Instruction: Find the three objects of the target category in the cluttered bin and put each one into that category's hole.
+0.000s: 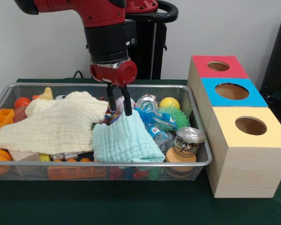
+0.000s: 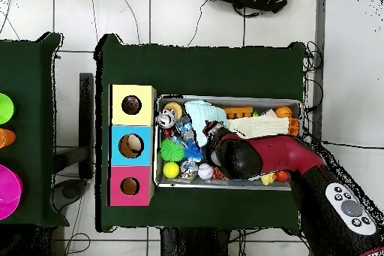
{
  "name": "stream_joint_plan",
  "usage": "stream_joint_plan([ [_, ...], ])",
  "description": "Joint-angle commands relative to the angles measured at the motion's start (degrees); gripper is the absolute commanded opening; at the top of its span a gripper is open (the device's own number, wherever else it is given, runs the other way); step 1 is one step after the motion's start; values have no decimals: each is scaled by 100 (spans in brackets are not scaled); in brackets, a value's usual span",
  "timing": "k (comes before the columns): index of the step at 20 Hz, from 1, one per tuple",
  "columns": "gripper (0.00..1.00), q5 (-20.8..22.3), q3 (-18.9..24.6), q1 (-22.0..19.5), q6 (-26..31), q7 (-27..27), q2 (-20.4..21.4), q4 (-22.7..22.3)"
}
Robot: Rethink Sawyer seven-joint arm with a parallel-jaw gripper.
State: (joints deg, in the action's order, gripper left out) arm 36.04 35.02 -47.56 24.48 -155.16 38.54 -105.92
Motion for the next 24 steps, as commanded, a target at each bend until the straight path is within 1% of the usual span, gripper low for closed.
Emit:
stream_joint_plan([
  [1,100,181,552,-420,210,1520,-81,-170],
  [4,100,379,553,-454,-216,1237,33,-638],
  [8,100,754,252,-217,-815,693,282,-1129],
  [11,100,1027,-19,-16,-1179,423,352,-1307],
  [16,100,1295,-441,365,-1602,121,338,-1377],
  [18,100,1402,-848,739,-1887,-129,263,-1319],
  [19,100,1451,-1117,974,-2085,-273,198,-1284],
  [21,100,1465,-1468,1239,-2371,-355,89,-1243],
  [22,100,1482,-1560,1275,-2476,-309,15,-1211],
  [24,100,1442,-1503,1200,-2495,-182,-16,-1239],
])
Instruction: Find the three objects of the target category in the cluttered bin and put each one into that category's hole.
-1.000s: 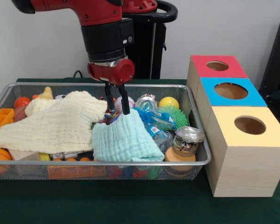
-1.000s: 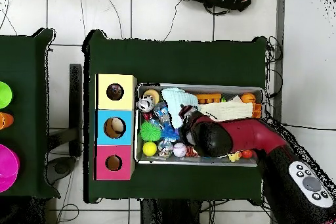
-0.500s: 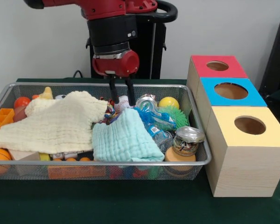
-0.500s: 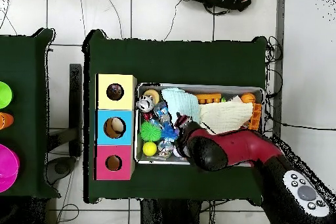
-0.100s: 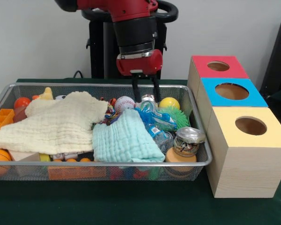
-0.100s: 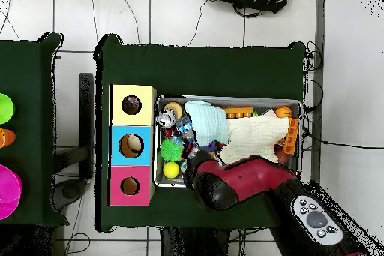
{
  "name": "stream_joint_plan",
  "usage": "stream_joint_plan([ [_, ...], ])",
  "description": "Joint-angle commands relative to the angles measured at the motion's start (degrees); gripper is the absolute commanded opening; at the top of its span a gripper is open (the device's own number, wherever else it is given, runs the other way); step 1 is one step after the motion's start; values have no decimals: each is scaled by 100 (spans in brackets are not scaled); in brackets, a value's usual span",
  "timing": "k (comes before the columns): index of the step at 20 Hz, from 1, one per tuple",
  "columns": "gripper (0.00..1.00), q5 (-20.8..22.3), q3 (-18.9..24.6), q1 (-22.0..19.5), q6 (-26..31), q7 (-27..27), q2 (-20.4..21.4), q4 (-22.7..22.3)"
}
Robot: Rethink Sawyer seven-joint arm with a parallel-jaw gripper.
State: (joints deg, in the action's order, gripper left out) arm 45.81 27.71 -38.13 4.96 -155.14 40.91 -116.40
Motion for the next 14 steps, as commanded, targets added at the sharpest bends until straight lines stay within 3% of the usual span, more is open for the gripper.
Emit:
stream_joint_plan([
  [1,100,445,-744,219,-552,-120,-269,-205],
  [5,100,296,-370,-165,-286,175,-184,-378],
  [9,100,-22,-827,419,1229,757,1204,-606],
  [11,100,-56,-1066,662,1662,778,1411,-518],
  [14,100,7,-1001,590,1907,895,1377,-335],
])
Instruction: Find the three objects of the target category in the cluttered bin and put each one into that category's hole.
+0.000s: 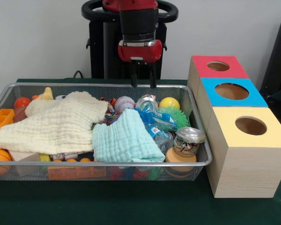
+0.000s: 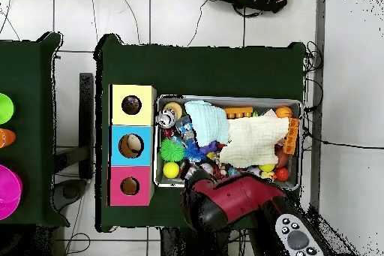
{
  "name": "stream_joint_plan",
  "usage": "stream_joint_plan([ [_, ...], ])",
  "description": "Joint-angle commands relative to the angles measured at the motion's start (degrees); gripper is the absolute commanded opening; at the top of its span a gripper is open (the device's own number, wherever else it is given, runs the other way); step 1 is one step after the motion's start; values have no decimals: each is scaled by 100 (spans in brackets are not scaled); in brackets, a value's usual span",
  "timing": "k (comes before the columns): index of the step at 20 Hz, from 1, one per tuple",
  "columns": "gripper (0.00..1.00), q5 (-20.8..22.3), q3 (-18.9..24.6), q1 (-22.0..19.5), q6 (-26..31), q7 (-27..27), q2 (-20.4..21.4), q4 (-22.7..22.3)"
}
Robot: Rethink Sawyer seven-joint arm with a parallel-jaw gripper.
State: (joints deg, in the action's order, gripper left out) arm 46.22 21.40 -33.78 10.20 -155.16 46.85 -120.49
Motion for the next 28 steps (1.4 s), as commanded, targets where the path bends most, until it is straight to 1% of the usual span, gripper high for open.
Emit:
stream_joint_plan([
  [1,100,-95,-241,35,1496,1021,779,120],
  [2,100,-109,-153,-54,1523,1077,751,143],
  [5,100,-341,200,-380,1764,1246,717,146],
  [8,100,-393,336,-561,1828,1245,560,232],
  [10,100,-322,368,-644,1805,1239,362,403],
  [14,100,-42,433,-776,1653,1294,-156,948],
  [16,100,38,470,-794,1615,1329,-344,1176],
  [17,100,-16,551,-872,1678,1428,-475,1276],
  [23,100,200,529,-772,1346,1240,-1101,1703],
  [25,100,205,540,-738,1267,1186,-1205,1744],
  [28,100,235,496,-651,1196,1063,-1220,1721],
])
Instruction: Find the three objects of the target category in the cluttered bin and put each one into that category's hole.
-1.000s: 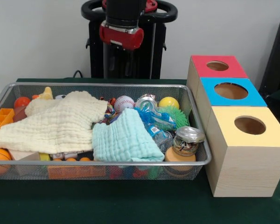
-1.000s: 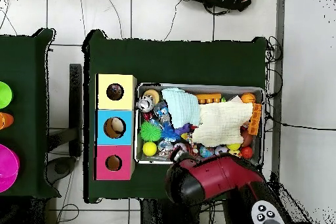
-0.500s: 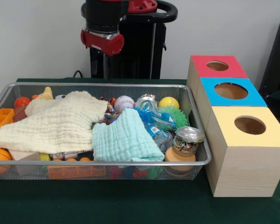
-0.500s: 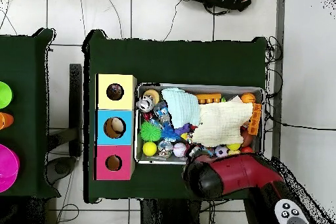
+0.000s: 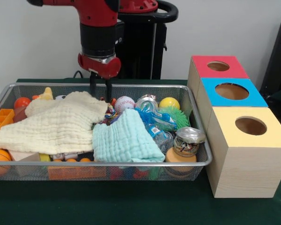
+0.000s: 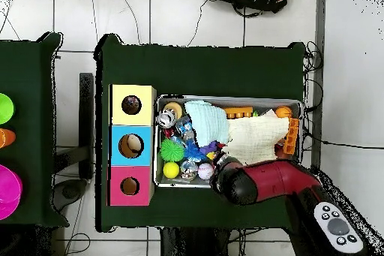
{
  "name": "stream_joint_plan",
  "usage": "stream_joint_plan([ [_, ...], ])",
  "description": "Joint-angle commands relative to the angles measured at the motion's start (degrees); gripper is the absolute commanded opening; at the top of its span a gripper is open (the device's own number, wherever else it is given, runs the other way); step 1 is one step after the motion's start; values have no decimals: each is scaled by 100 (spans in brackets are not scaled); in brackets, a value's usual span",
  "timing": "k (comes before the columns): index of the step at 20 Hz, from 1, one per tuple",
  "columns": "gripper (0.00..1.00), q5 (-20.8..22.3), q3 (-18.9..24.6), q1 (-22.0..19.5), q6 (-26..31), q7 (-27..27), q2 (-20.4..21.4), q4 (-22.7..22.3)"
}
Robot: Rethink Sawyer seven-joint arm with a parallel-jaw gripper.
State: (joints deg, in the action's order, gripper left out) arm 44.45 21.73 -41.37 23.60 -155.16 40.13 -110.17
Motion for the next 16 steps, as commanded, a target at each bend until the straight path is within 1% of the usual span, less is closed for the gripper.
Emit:
stream_joint_plan([
  [1,100,422,448,124,-166,1034,-538,676],
  [11,100,410,354,233,-223,925,-484,592],
  [16,100,562,108,522,-448,584,-433,497],
])
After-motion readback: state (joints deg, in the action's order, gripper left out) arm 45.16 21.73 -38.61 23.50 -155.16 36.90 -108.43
